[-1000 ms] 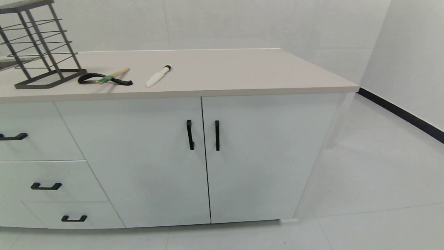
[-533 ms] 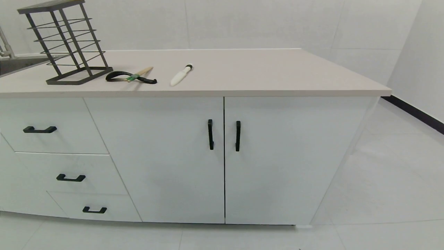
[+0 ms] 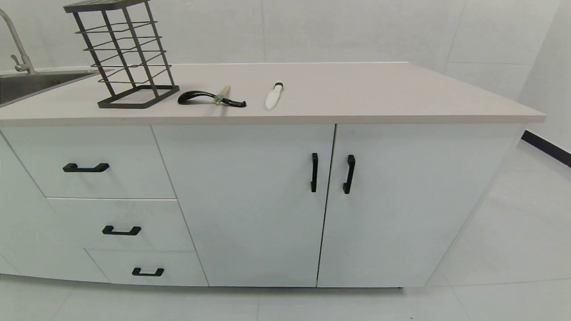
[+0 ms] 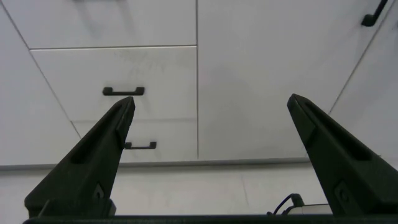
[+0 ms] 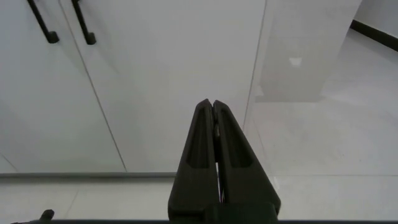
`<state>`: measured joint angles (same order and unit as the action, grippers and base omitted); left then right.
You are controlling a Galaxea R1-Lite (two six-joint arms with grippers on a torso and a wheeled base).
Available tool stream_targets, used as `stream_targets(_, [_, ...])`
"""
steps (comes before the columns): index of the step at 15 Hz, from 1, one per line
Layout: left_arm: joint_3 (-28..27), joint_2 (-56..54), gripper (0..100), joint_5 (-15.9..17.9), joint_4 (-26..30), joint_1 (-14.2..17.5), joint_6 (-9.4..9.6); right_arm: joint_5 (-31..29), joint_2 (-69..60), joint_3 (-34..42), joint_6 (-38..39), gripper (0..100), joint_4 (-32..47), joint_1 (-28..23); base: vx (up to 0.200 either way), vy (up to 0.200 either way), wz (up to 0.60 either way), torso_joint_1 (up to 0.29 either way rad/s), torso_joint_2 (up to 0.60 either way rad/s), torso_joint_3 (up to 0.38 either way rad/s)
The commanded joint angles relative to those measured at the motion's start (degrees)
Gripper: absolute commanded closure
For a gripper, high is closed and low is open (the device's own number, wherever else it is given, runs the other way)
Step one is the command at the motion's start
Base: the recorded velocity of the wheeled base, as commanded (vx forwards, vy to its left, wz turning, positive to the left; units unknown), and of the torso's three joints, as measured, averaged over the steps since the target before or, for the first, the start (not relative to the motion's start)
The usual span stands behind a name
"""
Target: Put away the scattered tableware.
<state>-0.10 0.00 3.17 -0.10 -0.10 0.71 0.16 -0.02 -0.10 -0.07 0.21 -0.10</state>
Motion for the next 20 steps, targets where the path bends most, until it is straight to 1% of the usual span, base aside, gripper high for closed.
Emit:
stream_targets(1, [0.0, 0.0, 0, 0.0, 0.0, 0.0, 0.0, 0.0, 0.0, 0.0, 0.0, 100, 0.0, 0.0, 0.0, 0.2, 0.0, 0.002, 0.0, 0.007])
stream_targets(5, [0.0, 0.0, 0, 0.0, 0.0, 0.0, 0.26, 0.0, 0.1, 0.0, 0.0, 100, 0.0, 0.0, 0.0, 0.2, 0.0, 0.001, 0.0, 0.0])
stream_targets(18, [0.0, 0.0, 0, 0.0, 0.0, 0.0, 0.08, 0.0, 0.1, 0.0, 0.0, 100, 0.0, 0.0, 0.0, 0.2, 0.0, 0.002, 0.0, 0.002])
stream_targets(20, [0.0, 0.0, 0, 0.0, 0.0, 0.0, 0.26, 0.0, 0.1, 0.0, 0.0, 100, 0.0, 0.0, 0.0, 0.0, 0.0, 0.0, 0.0, 0.0])
